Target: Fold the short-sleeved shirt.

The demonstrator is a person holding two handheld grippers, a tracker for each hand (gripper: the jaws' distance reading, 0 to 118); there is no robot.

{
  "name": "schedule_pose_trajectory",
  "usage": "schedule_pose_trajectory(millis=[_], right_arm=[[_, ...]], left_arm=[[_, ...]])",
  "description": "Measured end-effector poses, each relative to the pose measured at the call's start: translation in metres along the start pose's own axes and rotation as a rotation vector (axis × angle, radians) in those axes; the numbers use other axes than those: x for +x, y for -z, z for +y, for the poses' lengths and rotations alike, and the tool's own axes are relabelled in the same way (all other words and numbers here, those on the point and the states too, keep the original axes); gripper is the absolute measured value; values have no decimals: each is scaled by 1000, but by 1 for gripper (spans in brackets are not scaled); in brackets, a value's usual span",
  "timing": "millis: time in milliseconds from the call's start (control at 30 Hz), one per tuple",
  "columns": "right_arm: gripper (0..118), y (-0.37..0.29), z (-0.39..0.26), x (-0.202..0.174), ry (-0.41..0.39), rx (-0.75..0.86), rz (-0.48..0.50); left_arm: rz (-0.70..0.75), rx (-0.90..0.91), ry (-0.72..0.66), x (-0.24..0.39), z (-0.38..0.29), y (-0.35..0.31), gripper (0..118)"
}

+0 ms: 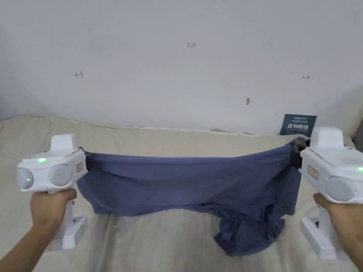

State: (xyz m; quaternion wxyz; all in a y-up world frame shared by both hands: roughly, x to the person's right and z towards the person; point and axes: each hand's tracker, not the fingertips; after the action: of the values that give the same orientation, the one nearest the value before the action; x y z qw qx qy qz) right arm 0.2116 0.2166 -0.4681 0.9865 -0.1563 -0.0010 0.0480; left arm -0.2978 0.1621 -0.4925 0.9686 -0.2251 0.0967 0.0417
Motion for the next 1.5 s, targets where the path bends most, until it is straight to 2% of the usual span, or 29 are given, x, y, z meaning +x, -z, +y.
schedule_pose_trajectory(millis=[233,500,567,667,733,833,1000,1100,1133,1167,1200,1233,1267,1300,1433,1500], right_arm=[[3,-17,-124,-1,86,-220,40],[3,-108,-240,2,173,-410,52],[3,-134,-259,4,196,-439,44],[3,-169,-281,10,285,-482,44],[3,-192,-291,7,295,-528,19],[3,-220,-311,6,358,-579,4],[3,-229,-346,5,352,-695,-16],[4,-228,-346,2,359,-683,-23],[4,-227,-343,1,351,-688,-27],[7,-228,-340,0,346,-688,-31],[13,-230,-334,-3,339,-685,-31],[24,-231,-327,-5,331,-682,-29],[54,-232,-317,-7,315,-674,-29],[77,-233,-306,-8,289,-643,-34],[103,-237,-252,-17,224,-474,-14],[105,-238,-222,-21,189,-380,-23]], left_arm=[[1,-201,-26,-34,-121,-4,3],[-13,-330,-65,-69,-222,-83,3],[-7,-339,-74,-77,-236,-101,3],[-5,-355,-77,-83,-249,-131,3],[-6,-368,-74,-88,-256,-145,3],[3,-406,-64,-94,-271,-166,3],[18,-494,-39,-102,-302,-183,3],[22,-459,-54,-101,-309,-190,5],[25,-460,-52,-100,-307,-189,12],[25,-470,-51,-96,-305,-191,29],[26,-474,-46,-95,-303,-192,51],[26,-475,-39,-94,-301,-193,78],[28,-480,-27,-92,-296,-195,107],[29,-477,-21,-89,-290,-198,117],[8,-290,-18,-75,-249,-216,117],[-10,-207,-21,-63,-220,-226,117]])
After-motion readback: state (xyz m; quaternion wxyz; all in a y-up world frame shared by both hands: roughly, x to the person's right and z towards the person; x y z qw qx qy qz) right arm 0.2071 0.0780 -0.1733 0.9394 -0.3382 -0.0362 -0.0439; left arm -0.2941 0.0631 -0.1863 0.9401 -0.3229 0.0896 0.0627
